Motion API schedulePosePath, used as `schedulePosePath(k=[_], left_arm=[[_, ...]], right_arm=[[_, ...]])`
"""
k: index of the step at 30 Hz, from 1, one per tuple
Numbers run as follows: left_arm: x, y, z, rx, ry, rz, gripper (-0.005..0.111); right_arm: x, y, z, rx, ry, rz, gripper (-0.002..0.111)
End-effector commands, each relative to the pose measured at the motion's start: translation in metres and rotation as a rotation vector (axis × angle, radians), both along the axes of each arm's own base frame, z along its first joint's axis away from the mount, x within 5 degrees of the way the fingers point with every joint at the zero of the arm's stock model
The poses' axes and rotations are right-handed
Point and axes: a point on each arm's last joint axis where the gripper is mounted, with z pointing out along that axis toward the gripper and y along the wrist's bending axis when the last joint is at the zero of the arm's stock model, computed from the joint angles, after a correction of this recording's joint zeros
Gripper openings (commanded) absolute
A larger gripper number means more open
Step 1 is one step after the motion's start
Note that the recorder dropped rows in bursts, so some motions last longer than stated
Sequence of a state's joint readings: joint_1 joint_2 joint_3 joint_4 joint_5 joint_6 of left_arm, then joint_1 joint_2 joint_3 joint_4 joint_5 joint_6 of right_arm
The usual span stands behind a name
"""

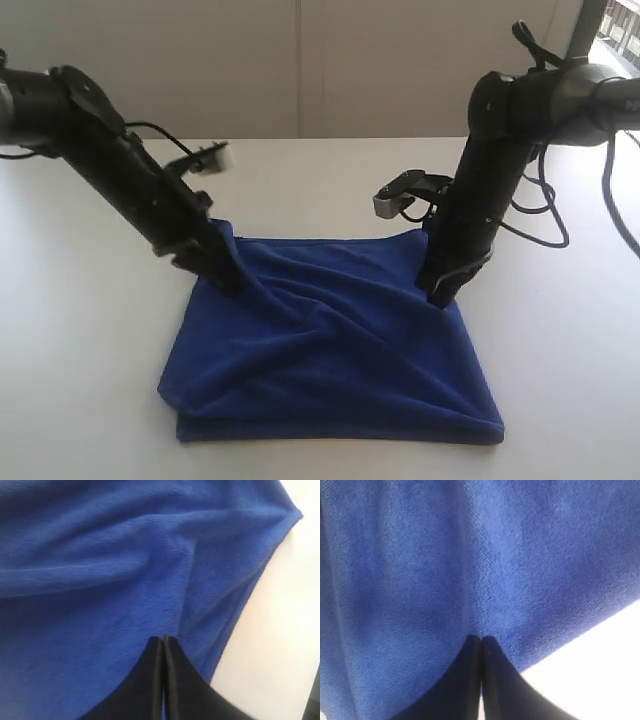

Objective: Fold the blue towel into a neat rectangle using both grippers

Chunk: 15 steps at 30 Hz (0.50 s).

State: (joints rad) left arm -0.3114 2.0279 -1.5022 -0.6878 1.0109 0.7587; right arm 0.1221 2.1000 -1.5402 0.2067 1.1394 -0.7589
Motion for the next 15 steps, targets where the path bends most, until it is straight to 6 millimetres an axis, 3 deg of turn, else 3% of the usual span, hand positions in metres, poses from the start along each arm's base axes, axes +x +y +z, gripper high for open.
schedulePosePath(k=[1, 4, 7, 15], left_arm=[[-0.038, -0.035, -0.006, 0.010, 0.014, -0.068, 0.000], [-0.057, -0.040, -0.012, 0.115, 0.014, -0.071, 0.000], [-0.067, -0.033, -0.027, 0.255, 0.008, -0.020, 0.000], [-0.077, -0.017, -0.061, 0.351, -0.041, 0.063, 0.000]], right_arm=[[-0.002, -0.001, 0.002, 0.005, 0.003, -0.013, 0.000], [-0.002, -0.001, 0.010, 0.008, -0.022, -0.014, 0.000], [-0.001, -0.001, 0.019, 0.011, -0.073, -0.017, 0.000], [0.002, -0.001, 0.026, 0.013, -0.124, -0.022, 0.000]])
